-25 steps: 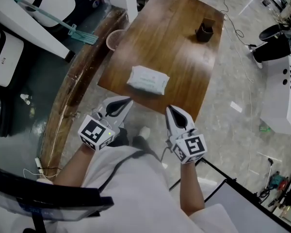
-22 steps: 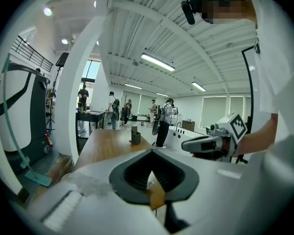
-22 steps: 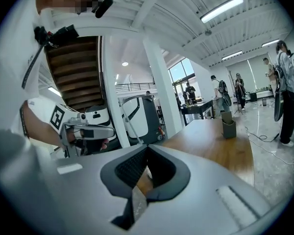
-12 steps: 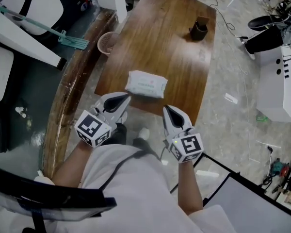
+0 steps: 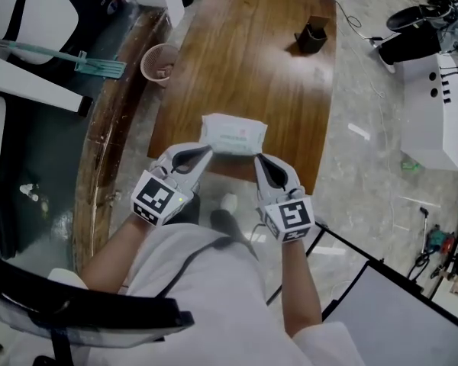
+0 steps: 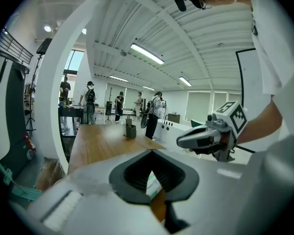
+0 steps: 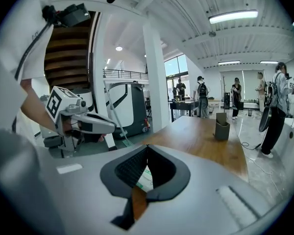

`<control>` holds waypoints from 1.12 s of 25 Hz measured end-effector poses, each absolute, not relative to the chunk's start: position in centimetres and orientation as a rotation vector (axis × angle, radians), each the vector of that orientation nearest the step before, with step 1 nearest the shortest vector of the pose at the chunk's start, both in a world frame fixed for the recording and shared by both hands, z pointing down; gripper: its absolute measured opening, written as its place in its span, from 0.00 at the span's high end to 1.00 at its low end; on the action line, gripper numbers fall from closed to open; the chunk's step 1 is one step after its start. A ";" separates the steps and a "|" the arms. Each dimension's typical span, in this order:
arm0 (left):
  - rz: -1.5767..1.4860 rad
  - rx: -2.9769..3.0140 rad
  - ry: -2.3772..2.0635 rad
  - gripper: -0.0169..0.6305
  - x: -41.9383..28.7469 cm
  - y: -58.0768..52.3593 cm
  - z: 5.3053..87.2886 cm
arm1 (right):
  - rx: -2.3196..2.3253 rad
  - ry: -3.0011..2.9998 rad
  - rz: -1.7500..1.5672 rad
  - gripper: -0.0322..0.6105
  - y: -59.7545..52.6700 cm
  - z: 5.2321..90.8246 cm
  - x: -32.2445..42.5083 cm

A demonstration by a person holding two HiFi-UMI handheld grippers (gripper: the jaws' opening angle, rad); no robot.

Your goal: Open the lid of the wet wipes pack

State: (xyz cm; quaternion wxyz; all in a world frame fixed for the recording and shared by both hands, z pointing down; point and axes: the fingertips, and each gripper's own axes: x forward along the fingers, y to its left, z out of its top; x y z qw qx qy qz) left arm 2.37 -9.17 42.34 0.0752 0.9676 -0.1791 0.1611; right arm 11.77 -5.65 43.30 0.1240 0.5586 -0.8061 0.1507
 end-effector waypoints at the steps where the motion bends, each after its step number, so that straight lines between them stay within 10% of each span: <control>1: 0.496 2.898 -0.538 0.97 2.4 -9.6 42.9 | 1.615 -2.346 0.430 0.94 -6.2 43.6 11.6; 28: 0.671 2.783 -0.517 0.97 5.2 -12.1 53.5 | 1.094 -2.243 0.310 0.73 -11.1 54.6 9.9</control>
